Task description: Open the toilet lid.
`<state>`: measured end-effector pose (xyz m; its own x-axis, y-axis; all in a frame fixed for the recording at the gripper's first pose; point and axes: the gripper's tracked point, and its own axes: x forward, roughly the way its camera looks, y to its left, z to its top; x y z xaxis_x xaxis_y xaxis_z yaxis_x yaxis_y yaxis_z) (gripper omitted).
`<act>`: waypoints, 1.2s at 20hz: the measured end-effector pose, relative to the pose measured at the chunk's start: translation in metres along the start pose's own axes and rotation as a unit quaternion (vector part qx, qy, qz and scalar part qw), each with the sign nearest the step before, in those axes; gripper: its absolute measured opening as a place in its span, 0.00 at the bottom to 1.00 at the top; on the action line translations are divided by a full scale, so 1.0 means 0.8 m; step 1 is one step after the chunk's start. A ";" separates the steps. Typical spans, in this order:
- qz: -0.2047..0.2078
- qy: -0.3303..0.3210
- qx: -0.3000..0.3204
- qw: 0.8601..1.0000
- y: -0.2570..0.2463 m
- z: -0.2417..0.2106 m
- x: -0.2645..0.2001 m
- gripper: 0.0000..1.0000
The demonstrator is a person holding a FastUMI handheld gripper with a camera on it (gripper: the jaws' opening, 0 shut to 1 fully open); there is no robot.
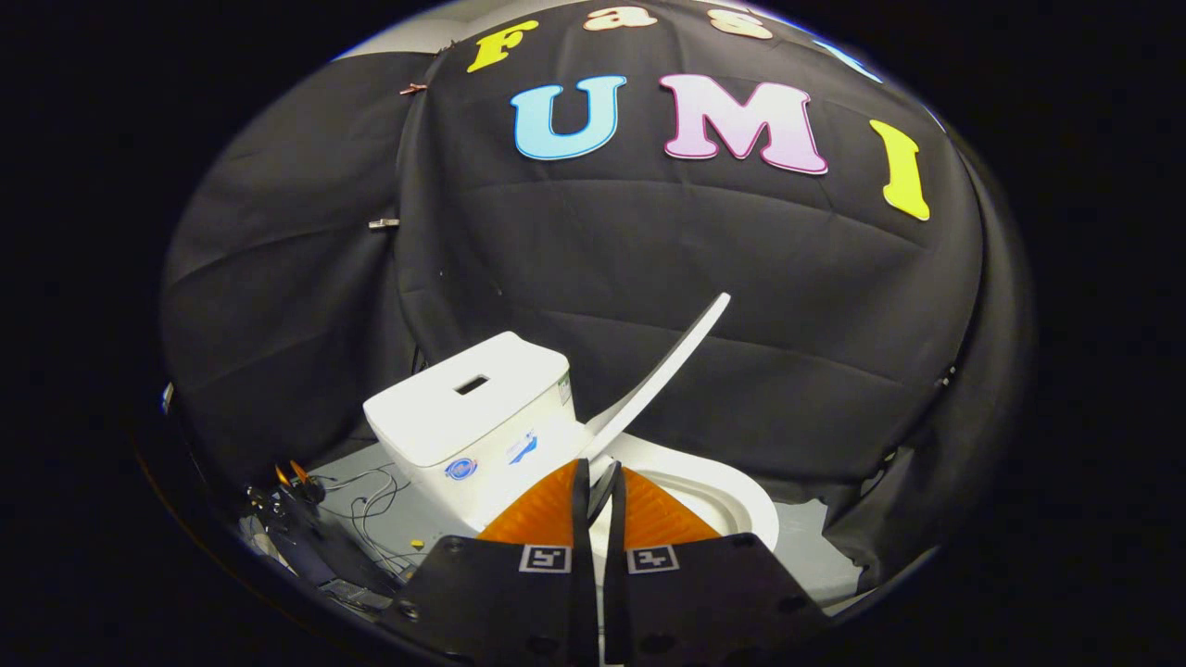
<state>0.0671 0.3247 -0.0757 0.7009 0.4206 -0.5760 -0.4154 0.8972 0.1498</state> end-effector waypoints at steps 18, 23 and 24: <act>0.022 -0.072 0.007 0.997 0.141 0.071 0.049 0.16; 0.068 -0.096 0.019 0.993 0.185 0.073 0.061 0.27; 0.092 -0.099 0.019 0.991 0.199 0.075 0.064 0.34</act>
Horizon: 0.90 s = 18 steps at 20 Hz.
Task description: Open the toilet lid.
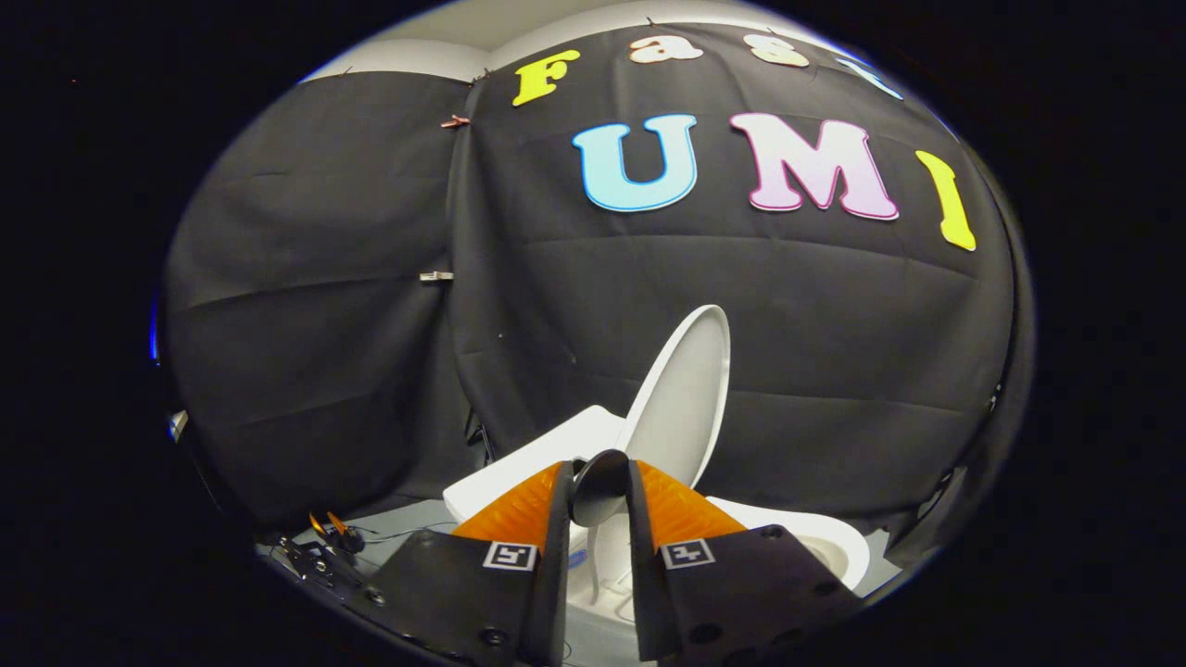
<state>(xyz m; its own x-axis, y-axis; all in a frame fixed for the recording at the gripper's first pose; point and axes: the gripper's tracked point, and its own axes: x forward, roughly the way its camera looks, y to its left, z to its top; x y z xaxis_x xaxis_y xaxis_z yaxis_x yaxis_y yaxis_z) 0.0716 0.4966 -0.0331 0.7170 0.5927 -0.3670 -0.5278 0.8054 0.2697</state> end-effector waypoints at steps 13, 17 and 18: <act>0.075 0.015 0.023 0.997 0.058 -0.025 0.042 0.97; 0.104 0.046 0.008 0.994 0.079 -0.061 0.050 0.97; 0.104 0.046 0.010 0.993 0.079 -0.064 0.049 0.98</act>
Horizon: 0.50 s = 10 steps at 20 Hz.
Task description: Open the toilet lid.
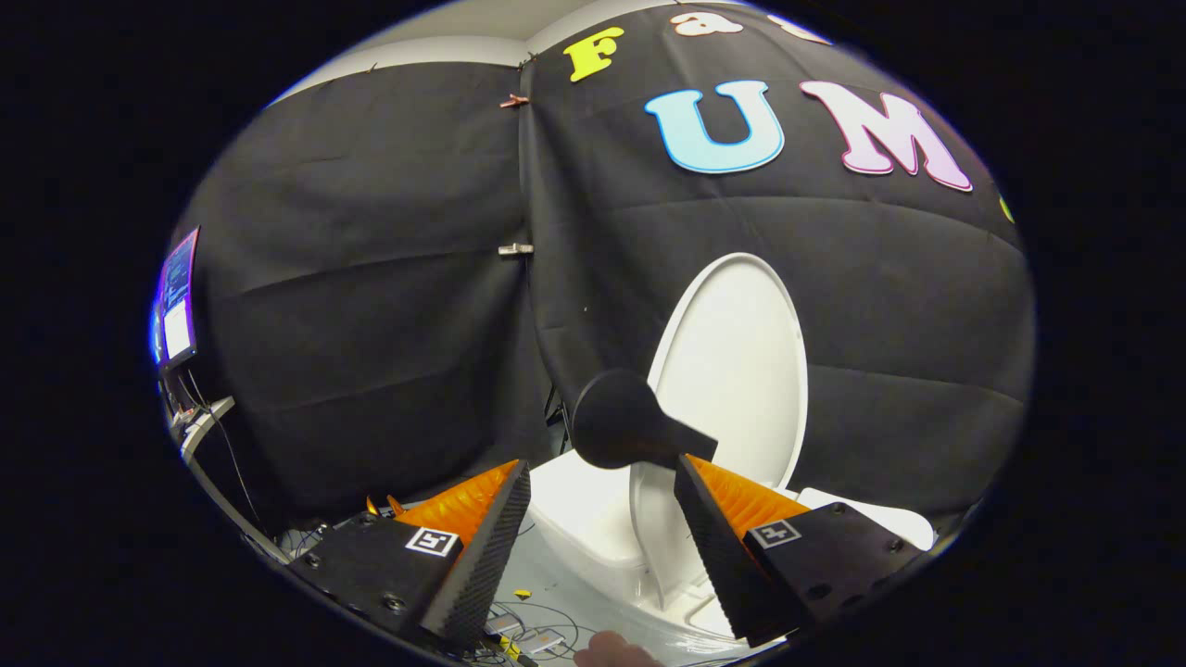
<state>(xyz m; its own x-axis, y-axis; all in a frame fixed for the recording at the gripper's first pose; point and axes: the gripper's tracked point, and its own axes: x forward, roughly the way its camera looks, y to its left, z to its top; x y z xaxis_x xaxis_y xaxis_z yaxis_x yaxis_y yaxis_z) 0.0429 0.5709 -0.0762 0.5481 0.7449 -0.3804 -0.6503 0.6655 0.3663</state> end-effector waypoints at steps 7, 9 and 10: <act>0.012 0.034 -0.006 0.999 -0.007 -0.051 -0.028 0.97; 0.005 0.030 -0.013 0.999 -0.020 -0.061 -0.048 0.97; 0.002 0.023 -0.016 1.000 -0.026 -0.061 -0.061 0.97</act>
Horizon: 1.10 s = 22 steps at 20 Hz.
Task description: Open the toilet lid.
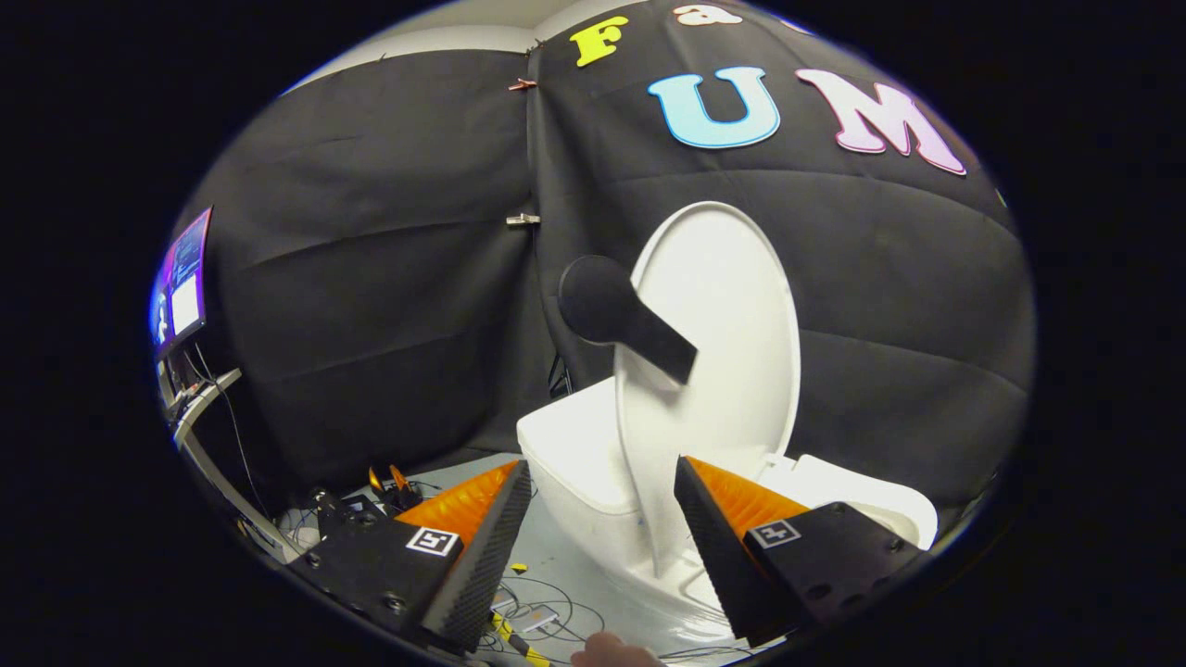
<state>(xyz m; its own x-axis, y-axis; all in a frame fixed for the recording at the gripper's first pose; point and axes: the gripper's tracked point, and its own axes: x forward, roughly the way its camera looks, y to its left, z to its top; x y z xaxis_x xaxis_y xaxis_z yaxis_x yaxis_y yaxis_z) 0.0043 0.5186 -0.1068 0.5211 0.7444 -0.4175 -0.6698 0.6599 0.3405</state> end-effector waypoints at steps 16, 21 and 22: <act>-0.268 -0.178 -0.005 0.947 -0.269 0.047 -0.338 0.97; -0.350 -0.216 0.027 0.911 -0.371 0.027 -0.422 0.96; -0.356 -0.230 0.033 0.905 -0.382 0.034 -0.429 0.97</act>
<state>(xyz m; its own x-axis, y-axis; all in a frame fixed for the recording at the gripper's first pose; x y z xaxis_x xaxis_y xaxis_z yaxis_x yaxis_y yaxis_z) 0.0445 0.0647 -0.0444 0.9837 0.0822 -0.1602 -0.0529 0.9824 0.1794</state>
